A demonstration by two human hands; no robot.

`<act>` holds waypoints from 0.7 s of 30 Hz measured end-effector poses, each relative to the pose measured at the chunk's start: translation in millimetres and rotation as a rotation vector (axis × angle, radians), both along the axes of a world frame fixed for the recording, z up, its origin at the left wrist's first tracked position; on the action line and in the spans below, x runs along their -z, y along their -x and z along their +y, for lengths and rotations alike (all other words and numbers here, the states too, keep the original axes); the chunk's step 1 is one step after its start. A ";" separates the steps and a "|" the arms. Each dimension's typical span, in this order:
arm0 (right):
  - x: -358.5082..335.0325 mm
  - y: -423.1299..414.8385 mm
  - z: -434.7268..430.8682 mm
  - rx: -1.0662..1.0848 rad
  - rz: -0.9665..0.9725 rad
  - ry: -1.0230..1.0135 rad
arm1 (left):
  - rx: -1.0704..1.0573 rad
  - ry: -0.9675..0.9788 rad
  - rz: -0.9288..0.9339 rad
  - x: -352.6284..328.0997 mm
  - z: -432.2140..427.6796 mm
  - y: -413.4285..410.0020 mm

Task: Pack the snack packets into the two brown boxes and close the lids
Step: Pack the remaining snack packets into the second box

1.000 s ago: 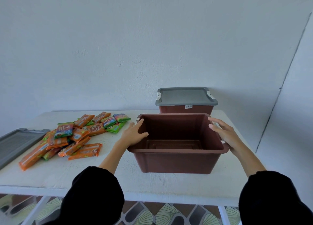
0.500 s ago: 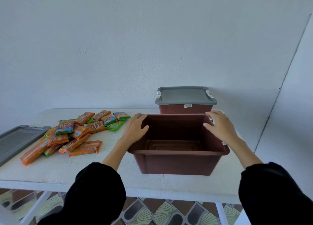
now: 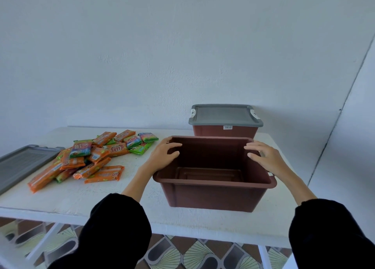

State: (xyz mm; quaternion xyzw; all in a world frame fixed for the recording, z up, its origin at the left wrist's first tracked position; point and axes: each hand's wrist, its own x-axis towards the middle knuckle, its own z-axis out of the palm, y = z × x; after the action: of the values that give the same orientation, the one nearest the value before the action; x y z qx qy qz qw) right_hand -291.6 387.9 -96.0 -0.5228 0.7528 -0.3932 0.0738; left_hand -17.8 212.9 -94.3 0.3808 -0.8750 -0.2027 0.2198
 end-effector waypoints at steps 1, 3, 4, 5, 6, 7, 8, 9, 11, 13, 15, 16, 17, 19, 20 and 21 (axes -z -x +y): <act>-0.4 -0.2 -0.5 0.001 0.013 -0.005 | -0.003 0.004 0.009 -0.1 0.7 0.0; -3.0 -0.8 -0.5 -0.006 0.047 -0.038 | -0.016 0.013 0.053 -1.0 2.7 0.6; -4.5 -1.1 -0.4 -0.011 0.076 -0.060 | -0.027 0.023 0.087 -1.5 3.4 0.7; -6.7 -2.1 -0.4 -0.016 0.112 -0.075 | -0.041 0.036 0.120 -2.4 4.1 0.6; -9.7 -4.2 -0.6 -0.023 0.139 -0.078 | -0.054 0.055 0.151 -3.4 4.8 0.1; -14.1 -8.6 -1.1 -0.034 0.154 -0.068 | -0.066 0.070 0.182 -4.5 5.1 -0.7; -19.1 -14.1 -2.9 -0.049 0.158 -0.049 | -0.073 0.085 0.219 -5.9 5.0 -1.7; -24.4 -20.5 -6.3 -0.068 0.160 -0.030 | -0.084 0.091 0.253 -8.3 4.8 -3.3; -34.7 -36.7 -16.6 -0.111 0.180 -0.015 | -0.110 0.077 0.298 -15.1 6.5 -8.9; -42.6 -55.2 -31.9 -0.162 0.195 -0.020 | -0.152 0.054 0.321 -24.5 9.5 -19.0; -47.4 -77.0 -51.3 -0.220 0.190 -0.017 | -0.192 0.050 0.333 -32.3 8.9 -35.7; -48.3 -89.6 -62.2 -0.247 0.188 -0.013 | -0.209 0.051 0.338 -35.3 7.4 -47.5; -49.2 -103.8 -73.2 -0.269 0.187 -0.009 | -0.224 0.054 0.340 -38.4 6.3 -61.3; -51.0 -135.3 -96.1 -0.317 0.179 -0.004 | -0.263 0.061 0.343 -43.6 2.1 -93.1; -52.7 -152.5 -108.1 -0.345 0.166 -0.006 | -0.284 0.059 0.345 -46.0 -0.8 -110.5; -54.0 -170.3 -121.2 -0.378 0.154 -0.008 | -0.312 0.054 0.346 -48.9 -3.2 -128.2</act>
State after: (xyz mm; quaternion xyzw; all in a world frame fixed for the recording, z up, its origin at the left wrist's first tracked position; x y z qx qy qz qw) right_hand -121.2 266.7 -42.0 -0.6829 0.6462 -0.3284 0.0904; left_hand 110.3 209.6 -45.4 0.4649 -0.7600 -0.2050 0.4052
